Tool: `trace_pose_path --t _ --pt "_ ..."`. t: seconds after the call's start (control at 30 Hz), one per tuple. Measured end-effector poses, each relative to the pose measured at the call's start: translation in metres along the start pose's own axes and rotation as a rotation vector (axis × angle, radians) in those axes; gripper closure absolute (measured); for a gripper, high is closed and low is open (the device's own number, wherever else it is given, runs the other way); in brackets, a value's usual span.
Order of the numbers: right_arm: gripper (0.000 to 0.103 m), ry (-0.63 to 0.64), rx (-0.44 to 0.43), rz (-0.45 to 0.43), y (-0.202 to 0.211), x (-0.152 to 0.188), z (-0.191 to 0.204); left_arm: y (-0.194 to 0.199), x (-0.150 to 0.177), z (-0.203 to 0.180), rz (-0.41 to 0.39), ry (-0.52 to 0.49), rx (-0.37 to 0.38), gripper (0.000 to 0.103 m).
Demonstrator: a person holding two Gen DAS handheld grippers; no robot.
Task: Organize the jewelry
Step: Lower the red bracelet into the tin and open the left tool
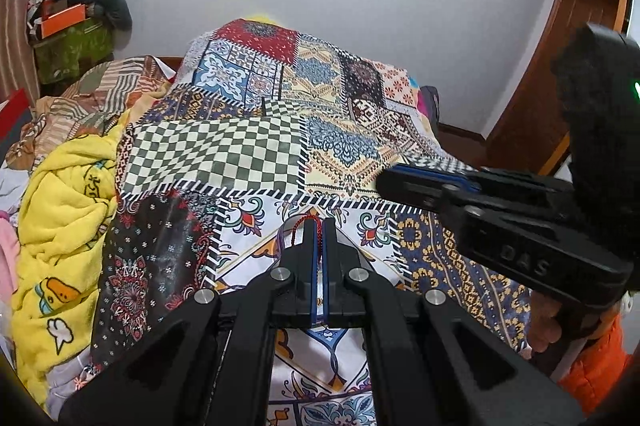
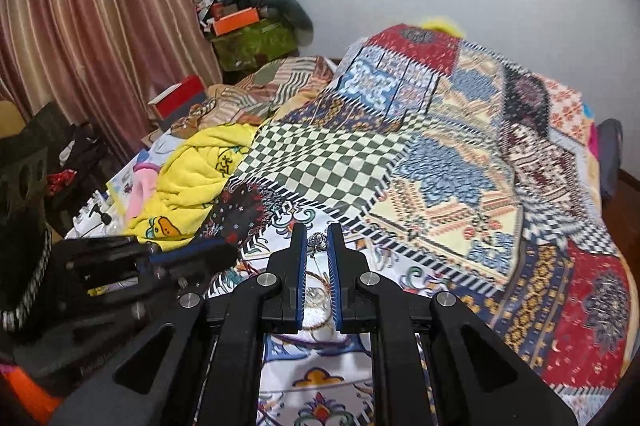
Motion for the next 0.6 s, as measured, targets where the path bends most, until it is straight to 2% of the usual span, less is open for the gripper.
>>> trace_pose_path --t 0.4,0.6 --pt "0.094 -0.001 -0.029 0.122 -0.038 0.006 -0.004 -0.043 0.025 0.011 0.096 0.005 -0.006 0.103" --pt "0.094 0.010 -0.052 0.153 -0.048 0.009 0.000 -0.046 0.029 0.015 0.100 0.004 -0.018 0.103"
Point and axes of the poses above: each gripper's, at about its wrist camera, not at the fingertips, and y roughly against the way its jaws point, z to its left, x to its underside, the point moved 6 cm from there along -y, roughly the way its jaws point, and after that the axes turned 6 degrees about x, right-handed, at the moved point
